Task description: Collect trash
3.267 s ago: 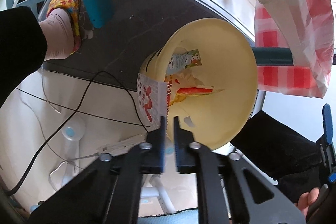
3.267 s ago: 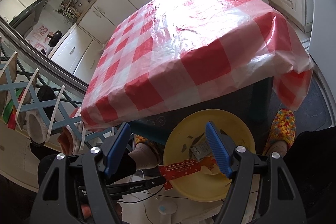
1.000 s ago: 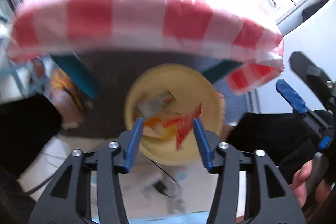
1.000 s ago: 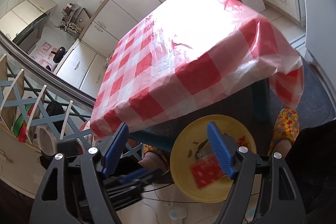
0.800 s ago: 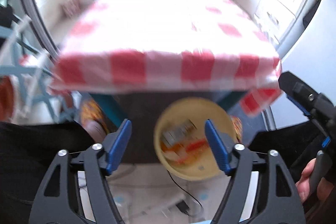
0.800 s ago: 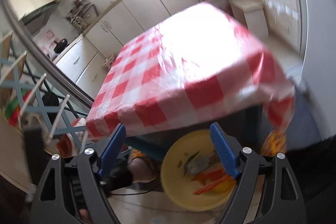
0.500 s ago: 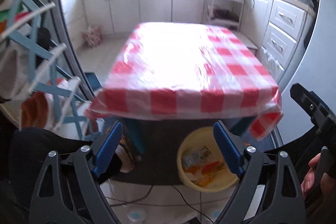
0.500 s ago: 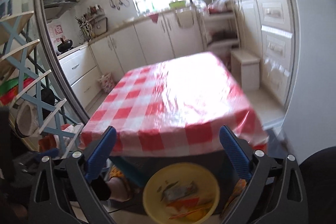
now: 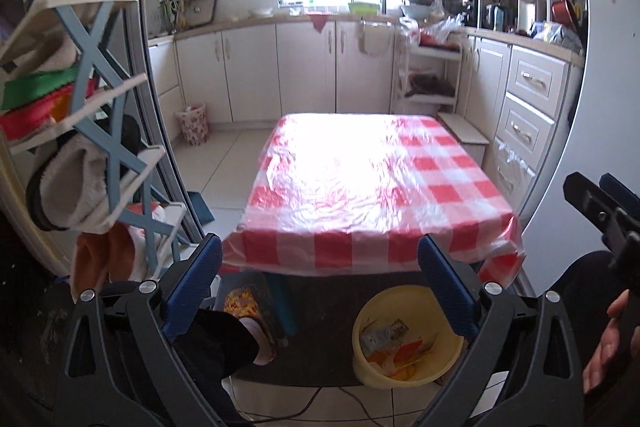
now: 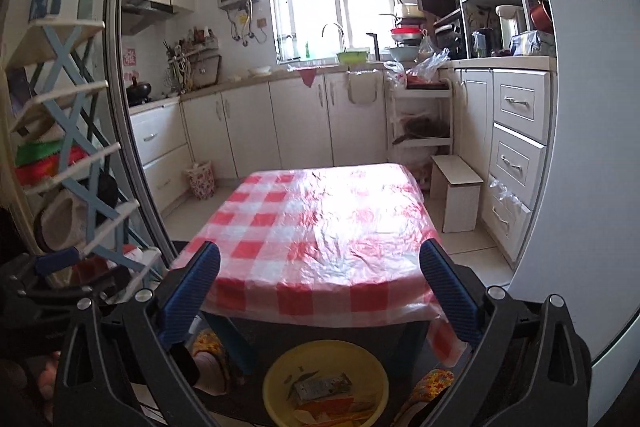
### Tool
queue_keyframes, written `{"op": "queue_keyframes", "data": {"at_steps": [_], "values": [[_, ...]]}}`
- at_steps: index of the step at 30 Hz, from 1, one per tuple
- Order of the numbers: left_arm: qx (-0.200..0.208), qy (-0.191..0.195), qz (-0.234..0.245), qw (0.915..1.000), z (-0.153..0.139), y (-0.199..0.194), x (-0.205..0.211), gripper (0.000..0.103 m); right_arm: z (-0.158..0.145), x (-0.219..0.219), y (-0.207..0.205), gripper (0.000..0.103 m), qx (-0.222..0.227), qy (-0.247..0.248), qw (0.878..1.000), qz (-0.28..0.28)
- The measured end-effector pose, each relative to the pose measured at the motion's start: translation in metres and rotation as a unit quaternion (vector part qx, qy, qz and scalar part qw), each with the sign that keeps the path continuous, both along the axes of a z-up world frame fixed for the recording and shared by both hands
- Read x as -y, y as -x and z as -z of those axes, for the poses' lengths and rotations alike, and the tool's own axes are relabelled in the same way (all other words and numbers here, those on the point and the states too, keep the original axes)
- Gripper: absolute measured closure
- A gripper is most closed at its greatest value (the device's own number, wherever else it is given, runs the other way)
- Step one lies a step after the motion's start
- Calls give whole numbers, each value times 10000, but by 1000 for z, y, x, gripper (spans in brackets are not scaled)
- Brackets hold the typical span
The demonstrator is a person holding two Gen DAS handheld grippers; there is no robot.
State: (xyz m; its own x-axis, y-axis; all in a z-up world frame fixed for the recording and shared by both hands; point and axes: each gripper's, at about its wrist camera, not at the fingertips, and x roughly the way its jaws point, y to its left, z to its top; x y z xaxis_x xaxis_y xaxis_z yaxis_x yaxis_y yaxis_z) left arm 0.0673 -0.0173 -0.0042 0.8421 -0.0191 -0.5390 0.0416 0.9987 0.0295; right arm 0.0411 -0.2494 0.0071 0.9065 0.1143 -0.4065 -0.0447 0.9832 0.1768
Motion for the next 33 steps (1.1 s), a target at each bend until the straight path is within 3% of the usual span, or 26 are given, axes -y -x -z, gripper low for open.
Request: {"op": "queue_keyframes", "data": {"at_steps": [8,33], "values": [[66,65,-55,9999,-11,15,-2,8,18,-21,29,7,-194,129,9997,-121],[-149,-100,181,9997,1,15,6,8,26,-22,31,7,-326,89,9993,-134]]}}
